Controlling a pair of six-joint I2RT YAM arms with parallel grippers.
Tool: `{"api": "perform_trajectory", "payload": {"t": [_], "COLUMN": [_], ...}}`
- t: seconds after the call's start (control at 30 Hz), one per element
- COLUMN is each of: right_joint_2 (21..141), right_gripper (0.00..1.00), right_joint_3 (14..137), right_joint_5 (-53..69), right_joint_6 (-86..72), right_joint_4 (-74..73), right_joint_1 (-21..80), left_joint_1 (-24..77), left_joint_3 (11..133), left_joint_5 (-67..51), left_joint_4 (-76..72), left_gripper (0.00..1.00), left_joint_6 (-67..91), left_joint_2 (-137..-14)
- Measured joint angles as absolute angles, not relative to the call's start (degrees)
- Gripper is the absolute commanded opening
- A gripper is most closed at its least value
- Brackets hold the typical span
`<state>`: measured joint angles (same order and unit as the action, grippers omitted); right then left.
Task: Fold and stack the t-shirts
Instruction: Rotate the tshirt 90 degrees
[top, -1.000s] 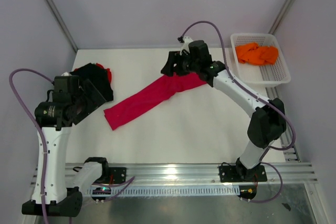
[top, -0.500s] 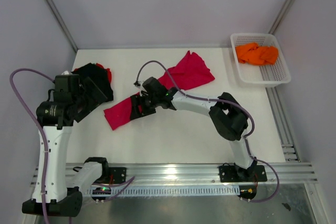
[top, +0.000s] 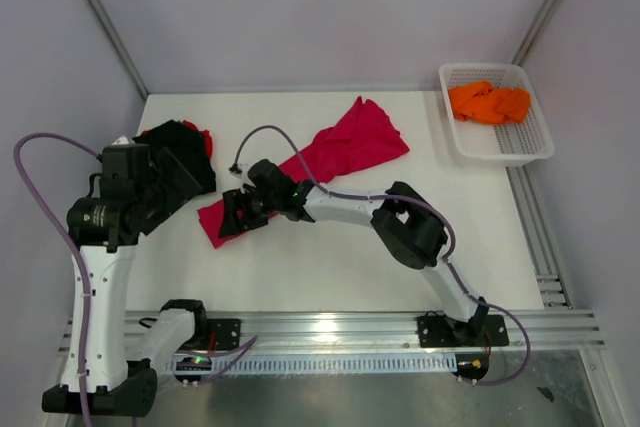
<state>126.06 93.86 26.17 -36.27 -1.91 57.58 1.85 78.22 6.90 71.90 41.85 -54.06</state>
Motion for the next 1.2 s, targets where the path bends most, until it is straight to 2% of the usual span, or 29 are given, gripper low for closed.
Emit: {"api": "perform_trajectory", "payload": {"t": [0.37, 0.6, 0.83, 1.2], "right_joint_2": [130.1, 133.1, 135.1, 137.4], "right_gripper": [0.72, 0.72, 0.72, 0.72], "right_joint_3": [93.8, 101.9, 107.1, 106.8], "right_joint_5": [23.9, 21.4, 17.9, 13.8], "right_joint_6": [-37.2, -36.7, -35.6, -33.3], "right_joint_4": [5.3, 5.1, 3.3, -5.2], "right_joint_1": [57.5, 57.5, 57.3, 56.1], "left_joint_1": [1.8, 1.8, 1.8, 1.8], "left_joint_3": [78.0, 77.7, 77.7, 77.7], "left_joint_5": [7.0, 8.0, 8.4, 8.4], "left_joint_4": [74.0, 76.1, 77.0, 77.1], "left_gripper": [0.97, 0.97, 0.97, 0.97], "left_joint_6": [42.0, 41.8, 41.8, 42.0], "left_joint_2": [-49.9, -48.1, -47.2, -46.8]}}
